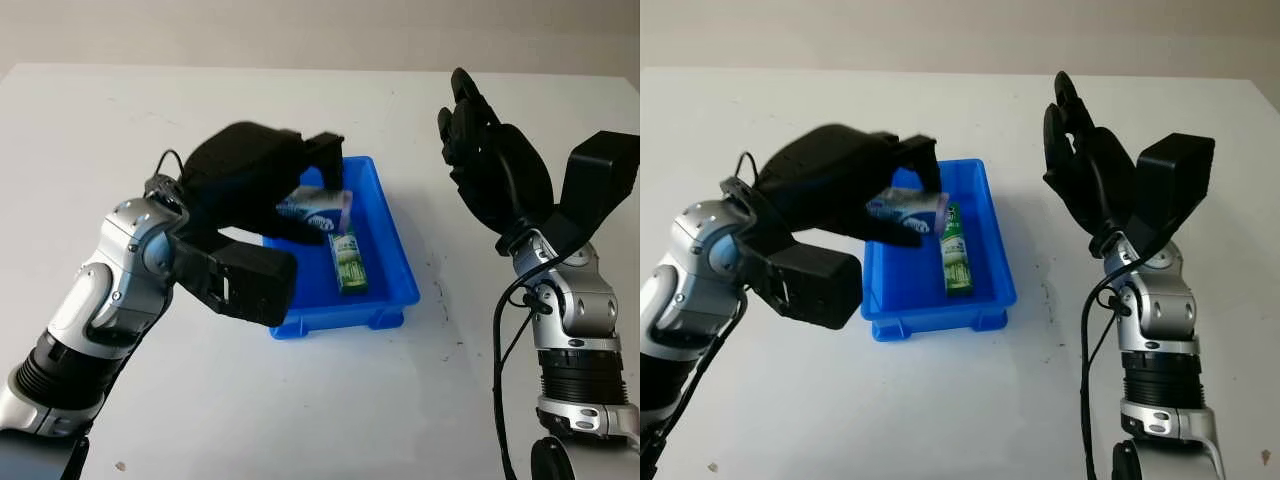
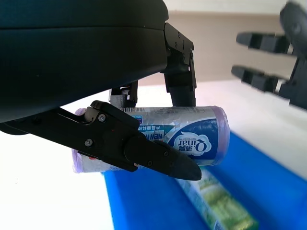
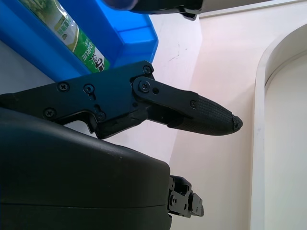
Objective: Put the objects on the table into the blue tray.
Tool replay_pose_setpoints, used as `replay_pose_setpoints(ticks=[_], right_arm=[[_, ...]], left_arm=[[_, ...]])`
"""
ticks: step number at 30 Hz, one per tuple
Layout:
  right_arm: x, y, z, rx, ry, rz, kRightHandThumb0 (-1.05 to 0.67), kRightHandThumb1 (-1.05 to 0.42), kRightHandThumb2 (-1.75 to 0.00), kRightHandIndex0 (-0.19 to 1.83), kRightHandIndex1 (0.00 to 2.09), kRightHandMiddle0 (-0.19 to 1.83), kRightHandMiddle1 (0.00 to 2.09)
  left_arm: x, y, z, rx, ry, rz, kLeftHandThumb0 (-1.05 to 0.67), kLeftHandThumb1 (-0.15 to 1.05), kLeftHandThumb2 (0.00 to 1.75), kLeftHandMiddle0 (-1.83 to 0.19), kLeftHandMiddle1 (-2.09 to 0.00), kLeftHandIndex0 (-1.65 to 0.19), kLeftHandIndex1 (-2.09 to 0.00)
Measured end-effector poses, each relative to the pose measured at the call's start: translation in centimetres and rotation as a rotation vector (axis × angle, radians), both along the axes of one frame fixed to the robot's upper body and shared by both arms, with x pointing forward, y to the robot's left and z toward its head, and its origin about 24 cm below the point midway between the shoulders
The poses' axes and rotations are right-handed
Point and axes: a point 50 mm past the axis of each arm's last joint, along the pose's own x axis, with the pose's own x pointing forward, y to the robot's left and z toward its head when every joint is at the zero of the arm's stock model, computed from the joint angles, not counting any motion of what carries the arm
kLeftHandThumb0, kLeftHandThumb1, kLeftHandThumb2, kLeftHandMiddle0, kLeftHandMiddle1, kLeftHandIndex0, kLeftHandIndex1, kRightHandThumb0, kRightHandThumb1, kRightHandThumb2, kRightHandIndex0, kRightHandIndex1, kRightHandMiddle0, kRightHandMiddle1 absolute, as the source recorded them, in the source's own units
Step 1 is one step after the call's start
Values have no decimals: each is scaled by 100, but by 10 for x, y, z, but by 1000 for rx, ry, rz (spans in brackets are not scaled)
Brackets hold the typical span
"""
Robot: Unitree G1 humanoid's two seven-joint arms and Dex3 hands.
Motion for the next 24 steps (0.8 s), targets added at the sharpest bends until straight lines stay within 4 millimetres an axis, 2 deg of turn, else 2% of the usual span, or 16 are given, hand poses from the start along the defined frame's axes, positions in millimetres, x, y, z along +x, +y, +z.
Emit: replay_pose_setpoints(ticks=[1, 2, 5, 7, 9, 11, 13, 17, 24], right_arm=[[0, 0, 0, 0, 0, 0, -69, -105, -70, -19, 0, -19, 0], [0, 0, 0, 0, 0, 0, -69, -105, -70, -19, 0, -19, 0], [0, 0, 0, 0, 0, 4, -69, -105, -70, -19, 0, -19, 0], [0, 0, 0, 0, 0, 6, -69, -105, -70, -19, 0, -19, 0], [0, 0, 0, 0, 0, 7, -69, -105, -70, -19, 0, -19, 0], [0, 0, 0, 1, -1, 6, -70, -105, -69, -19, 0, -19, 0], [0, 0, 0, 1, -1, 5, -70, -105, -70, -19, 0, -19, 0], [0, 0, 0, 1, -1, 5, -70, -105, -69, -19, 0, -19, 0], [0, 0, 0, 4, -1, 6, -70, -105, -70, -19, 0, -19, 0]], left_arm=[[0, 0, -1, 5, 1, -3, -43, 105, 19, -70, -209, -19, -179], [0, -1, -1, 11, 4, -6, -44, 105, 21, -61, -209, -13, -174], [1, -1, -4, 24, 24, -11, -50, 105, 25, -29, -201, 3, -131], [2, 0, -6, 23, 49, -15, -52, 105, 26, -17, -189, 5, -104], [3, 0, -8, 18, 77, -24, -54, 105, 26, -8, -128, 5, -79], [3, 0, -9, 5, 105, -43, -54, 105, 26, -16, -55, 5, -62], [3, 0, -10, -16, 132, -64, -54, 105, 24, -17, -26, 6, -54], [3, 2, -8, -81, 156, -104, -57, 105, 23, -10, -9, 10, -46], [3, 3, -6, -121, 167, -133, -61, 105, 31, -2, -4, 13, -38]])
